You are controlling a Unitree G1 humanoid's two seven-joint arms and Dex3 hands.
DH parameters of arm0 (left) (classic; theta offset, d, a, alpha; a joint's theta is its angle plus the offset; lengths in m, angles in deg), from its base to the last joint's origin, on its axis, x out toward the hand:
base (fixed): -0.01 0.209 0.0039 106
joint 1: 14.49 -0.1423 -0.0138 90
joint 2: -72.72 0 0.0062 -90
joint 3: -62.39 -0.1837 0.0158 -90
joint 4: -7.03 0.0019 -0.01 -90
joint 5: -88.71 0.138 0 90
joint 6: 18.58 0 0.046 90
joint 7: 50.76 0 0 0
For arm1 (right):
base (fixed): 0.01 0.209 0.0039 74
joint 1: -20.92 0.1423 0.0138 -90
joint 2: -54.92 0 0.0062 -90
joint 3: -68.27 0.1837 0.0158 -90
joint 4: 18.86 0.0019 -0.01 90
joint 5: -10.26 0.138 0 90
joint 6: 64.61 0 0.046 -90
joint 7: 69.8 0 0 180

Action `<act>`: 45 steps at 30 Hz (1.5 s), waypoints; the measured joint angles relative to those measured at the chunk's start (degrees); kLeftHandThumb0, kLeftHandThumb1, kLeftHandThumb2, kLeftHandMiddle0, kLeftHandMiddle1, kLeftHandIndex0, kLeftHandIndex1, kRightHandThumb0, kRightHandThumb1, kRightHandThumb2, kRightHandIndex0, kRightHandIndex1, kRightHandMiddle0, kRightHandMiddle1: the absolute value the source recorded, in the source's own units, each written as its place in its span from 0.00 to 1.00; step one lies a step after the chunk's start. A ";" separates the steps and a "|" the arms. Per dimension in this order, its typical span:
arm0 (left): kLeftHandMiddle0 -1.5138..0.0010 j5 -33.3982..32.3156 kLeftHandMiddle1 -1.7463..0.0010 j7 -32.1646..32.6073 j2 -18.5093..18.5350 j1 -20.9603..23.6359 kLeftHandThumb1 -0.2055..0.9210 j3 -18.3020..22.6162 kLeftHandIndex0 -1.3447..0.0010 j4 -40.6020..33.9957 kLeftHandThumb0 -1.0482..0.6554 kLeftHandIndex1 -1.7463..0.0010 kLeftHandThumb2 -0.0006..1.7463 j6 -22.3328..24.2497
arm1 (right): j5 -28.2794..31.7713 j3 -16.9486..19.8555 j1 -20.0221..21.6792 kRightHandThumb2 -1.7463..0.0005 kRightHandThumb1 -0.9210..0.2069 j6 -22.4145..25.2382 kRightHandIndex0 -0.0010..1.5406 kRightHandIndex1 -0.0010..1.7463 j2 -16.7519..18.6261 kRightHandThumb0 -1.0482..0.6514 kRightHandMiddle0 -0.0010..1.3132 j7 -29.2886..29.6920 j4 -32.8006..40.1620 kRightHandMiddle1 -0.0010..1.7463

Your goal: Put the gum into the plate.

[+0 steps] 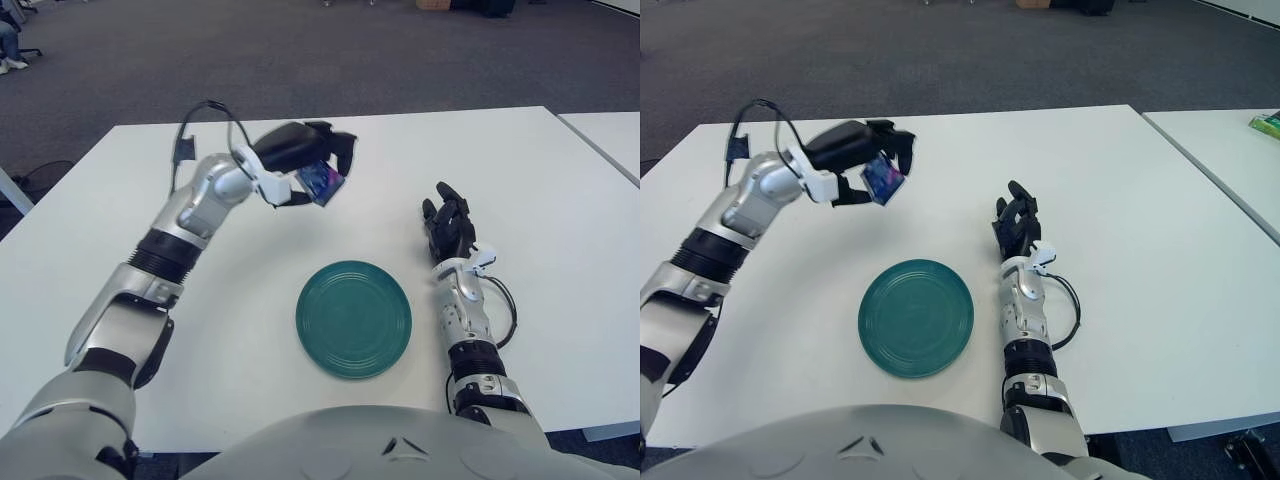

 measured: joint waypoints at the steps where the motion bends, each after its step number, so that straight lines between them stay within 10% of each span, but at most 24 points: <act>1: 0.45 0.00 0.03 -1.26 0.15 0.04 0.18 -0.25 0.51 -0.56 0.62 0.00 0.95 -0.44 | -0.15 -0.23 0.00 0.54 0.00 0.00 0.24 0.01 0.00 0.19 0.00 0.02 0.06 0.44; 10: 0.49 0.19 0.00 -9.15 4.00 -0.02 0.24 -0.19 0.46 -8.69 0.61 0.15 0.87 -1.09 | -0.31 -0.34 -0.55 0.55 0.00 -0.33 0.21 0.00 0.05 0.21 0.00 1.42 0.57 0.39; 26: 0.64 11.77 0.01 -20.27 0.59 -5.99 0.55 -9.59 0.57 -18.08 0.61 0.22 0.62 13.18 | -0.52 -0.71 -1.35 0.53 0.00 -2.34 0.16 0.00 0.09 0.24 0.00 0.69 0.43 0.34; 37: 0.62 11.25 0.00 -23.72 3.28 -3.79 0.48 -12.52 0.54 -17.01 0.61 0.20 0.68 0.45 | -1.26 -0.21 -0.30 0.51 0.00 -5.39 0.14 0.00 -0.26 0.22 0.00 -1.04 -3.13 0.37; 41: 0.80 13.48 0.00 -19.03 4.00 -4.28 0.77 -12.16 0.80 -16.79 0.61 0.04 0.51 -4.45 | -1.26 0.26 1.95 0.51 0.00 -6.69 0.15 0.01 -0.77 0.21 0.00 -2.03 -6.36 0.41; 45: 0.66 19.44 0.15 -16.50 -0.59 -5.63 0.81 -14.16 0.72 -16.36 0.61 0.15 0.37 0.86 | -1.31 0.99 3.35 0.51 0.00 -7.46 0.16 0.01 -1.85 0.21 0.00 -2.40 -9.13 0.42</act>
